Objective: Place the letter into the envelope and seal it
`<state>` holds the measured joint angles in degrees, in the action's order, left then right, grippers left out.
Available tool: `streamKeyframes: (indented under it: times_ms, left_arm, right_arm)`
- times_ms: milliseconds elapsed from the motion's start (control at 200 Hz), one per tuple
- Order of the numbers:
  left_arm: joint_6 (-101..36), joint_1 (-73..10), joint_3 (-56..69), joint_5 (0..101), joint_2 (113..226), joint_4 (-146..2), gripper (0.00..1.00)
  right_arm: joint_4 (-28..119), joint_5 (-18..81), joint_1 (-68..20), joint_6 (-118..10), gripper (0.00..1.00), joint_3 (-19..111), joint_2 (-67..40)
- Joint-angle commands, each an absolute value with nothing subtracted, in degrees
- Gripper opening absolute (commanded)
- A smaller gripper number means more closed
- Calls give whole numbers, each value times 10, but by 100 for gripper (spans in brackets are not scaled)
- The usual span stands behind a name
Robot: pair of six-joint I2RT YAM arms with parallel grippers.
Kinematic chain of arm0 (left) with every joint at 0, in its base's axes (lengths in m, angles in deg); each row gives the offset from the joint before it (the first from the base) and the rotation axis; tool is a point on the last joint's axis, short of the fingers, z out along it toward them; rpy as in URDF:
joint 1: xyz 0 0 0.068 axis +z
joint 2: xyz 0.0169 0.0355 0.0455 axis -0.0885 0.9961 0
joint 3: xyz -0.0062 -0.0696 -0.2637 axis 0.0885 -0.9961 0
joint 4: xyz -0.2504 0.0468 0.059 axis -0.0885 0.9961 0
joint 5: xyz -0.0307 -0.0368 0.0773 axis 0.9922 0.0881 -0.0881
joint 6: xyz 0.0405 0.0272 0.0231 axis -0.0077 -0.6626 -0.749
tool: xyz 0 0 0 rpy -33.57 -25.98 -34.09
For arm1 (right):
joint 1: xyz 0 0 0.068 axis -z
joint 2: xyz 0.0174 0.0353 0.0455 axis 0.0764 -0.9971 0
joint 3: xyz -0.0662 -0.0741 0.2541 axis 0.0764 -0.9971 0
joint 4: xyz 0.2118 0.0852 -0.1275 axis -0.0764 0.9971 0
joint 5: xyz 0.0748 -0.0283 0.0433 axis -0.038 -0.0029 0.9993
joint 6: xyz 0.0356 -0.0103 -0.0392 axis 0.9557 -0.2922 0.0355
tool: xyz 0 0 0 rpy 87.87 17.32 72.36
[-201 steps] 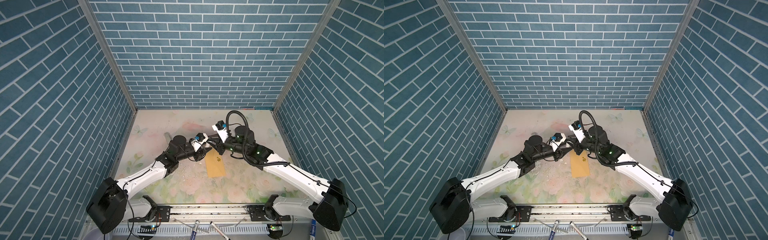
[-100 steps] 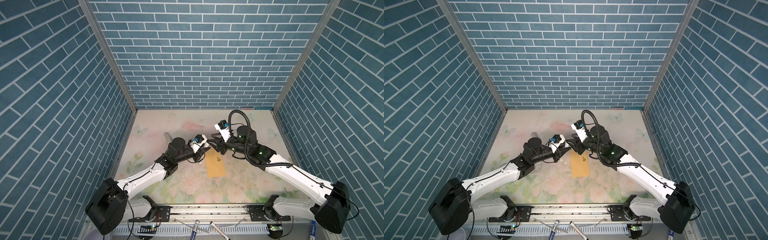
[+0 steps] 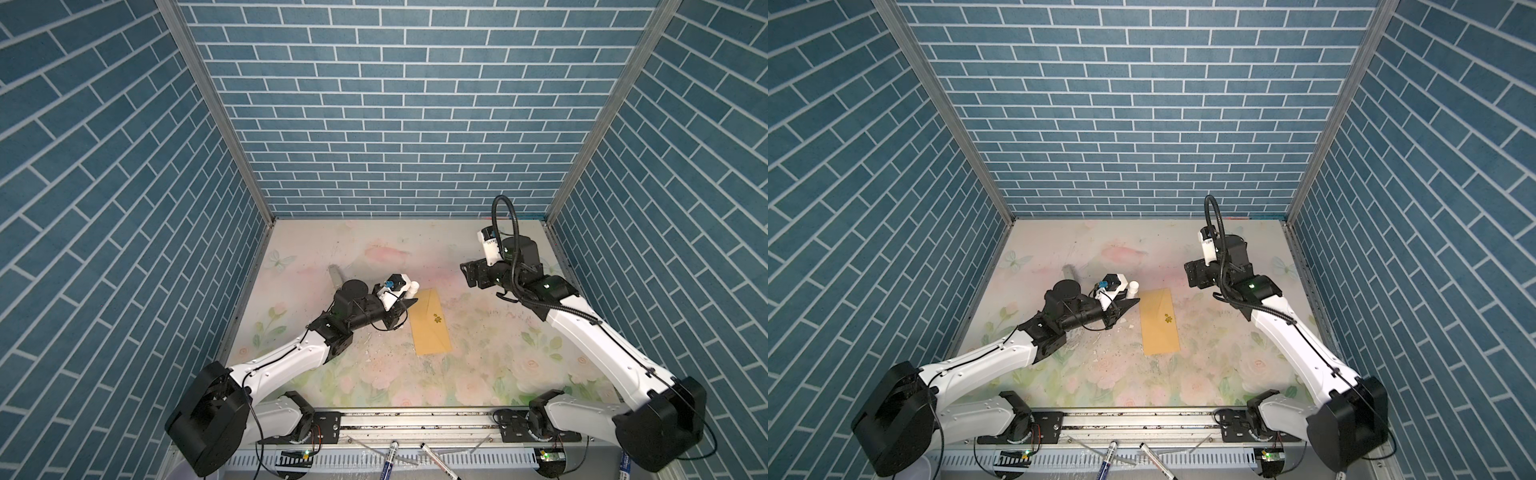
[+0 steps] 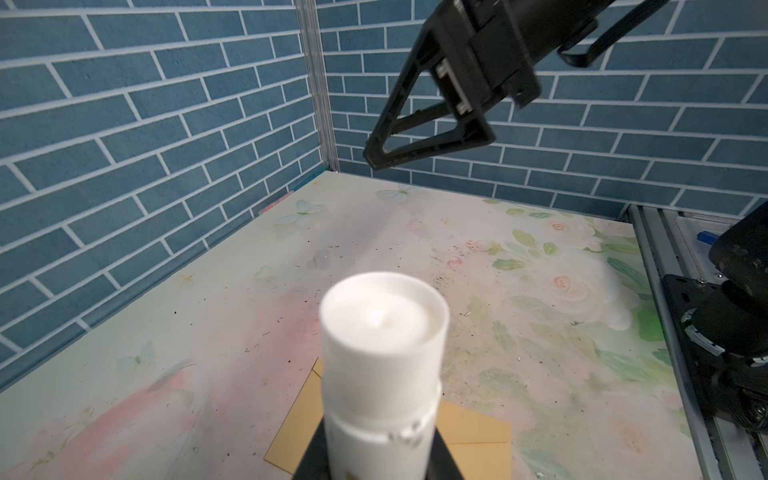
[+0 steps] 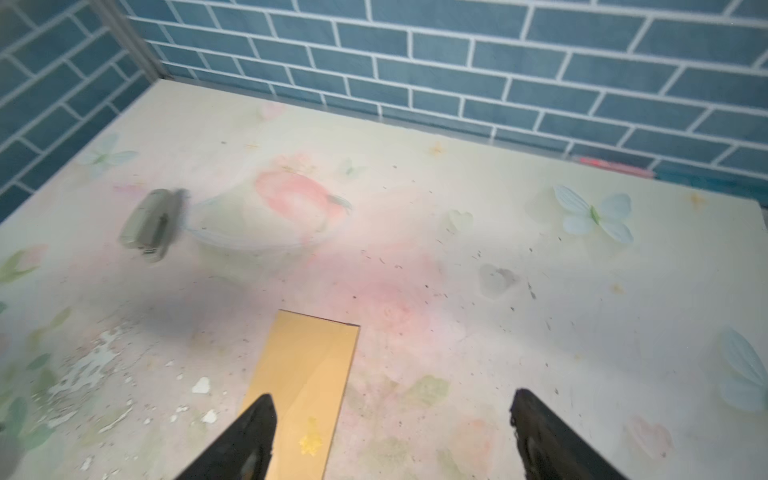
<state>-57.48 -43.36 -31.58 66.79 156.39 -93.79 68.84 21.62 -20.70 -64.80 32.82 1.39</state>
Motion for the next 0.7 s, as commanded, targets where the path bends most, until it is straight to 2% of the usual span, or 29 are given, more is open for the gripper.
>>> streamKeyframes:
  times_ms: [0, 135, 695]
  left_arm:
    - [-580, -434, -323, 671, 1555, -950, 0]
    - [-579, -434, -325, 674, 1556, -951, 0]
    - [-565, -434, -337, 681, 1566, -974, 0]
  right_arm:
    - [764, 194, -174, -656, 91, 396, -52]
    - [798, 203, -143, -658, 91, 466, -151]
    - [861, 170, -118, -695, 70, 704, -436]
